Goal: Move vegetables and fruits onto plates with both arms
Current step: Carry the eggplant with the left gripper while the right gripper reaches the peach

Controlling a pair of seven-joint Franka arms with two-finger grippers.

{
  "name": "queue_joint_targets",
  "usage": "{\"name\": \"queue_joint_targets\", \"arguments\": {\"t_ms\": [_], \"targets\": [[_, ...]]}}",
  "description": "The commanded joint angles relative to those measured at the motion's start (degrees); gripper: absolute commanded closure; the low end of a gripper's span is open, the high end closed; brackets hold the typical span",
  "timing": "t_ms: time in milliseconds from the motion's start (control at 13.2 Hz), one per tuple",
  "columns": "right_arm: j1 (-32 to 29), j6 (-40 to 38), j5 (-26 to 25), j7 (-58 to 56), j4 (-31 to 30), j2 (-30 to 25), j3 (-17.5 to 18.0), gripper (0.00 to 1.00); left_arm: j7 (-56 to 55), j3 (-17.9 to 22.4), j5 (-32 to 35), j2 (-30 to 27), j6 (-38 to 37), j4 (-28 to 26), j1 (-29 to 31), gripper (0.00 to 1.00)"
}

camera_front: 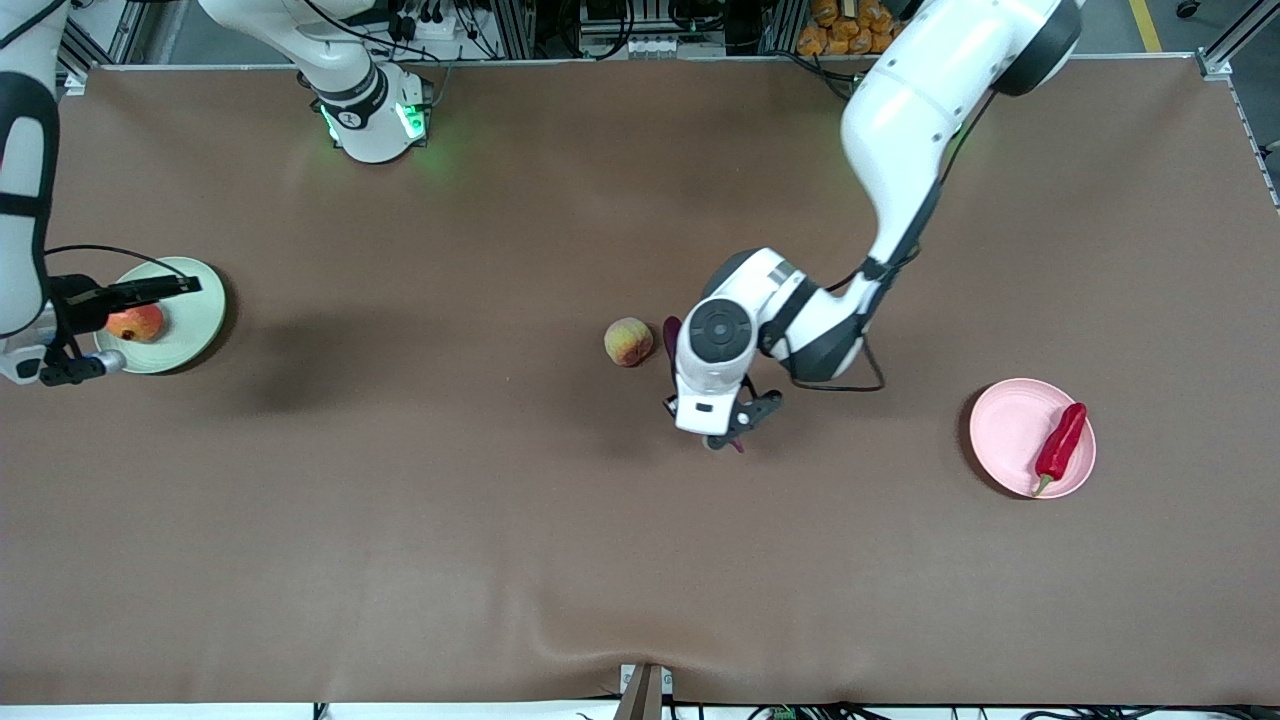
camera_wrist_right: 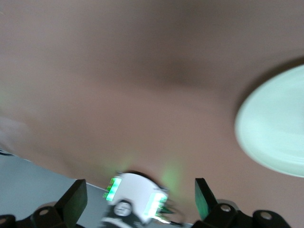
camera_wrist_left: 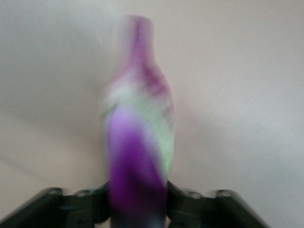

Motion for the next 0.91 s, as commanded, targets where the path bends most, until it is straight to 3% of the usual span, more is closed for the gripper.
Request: {"name": "queue_joint_targets", "arguments": {"t_ms": [0,456,684,836], "targets": [[0.38,-0.98,3.53,14.37,-2.14,-4.74,5.70,0.00,-1.05,-0.09,0.29,-6.78,-0.76,-1.56,3.66,0.93],[0.38,3.22,9.16,41.55,-2.49,-7.91,20.37,0.00,0.70,-0.09,0.90,-11.54,-1.20,-1.73,15.34,0.89],[0.29,14.71,10.48,58.32,-4.95,-8.53,31.70,0.00,12.69,-0.09,1.52,-11.63,-4.36,-2.08,22.63,0.89],[0.38,22.45,10.57,64.94,-6.79,-8.09,36.99,0.00,22.80,-0.09,1.52,-11.02,-6.29,-2.35,26.85,0.89]]}}
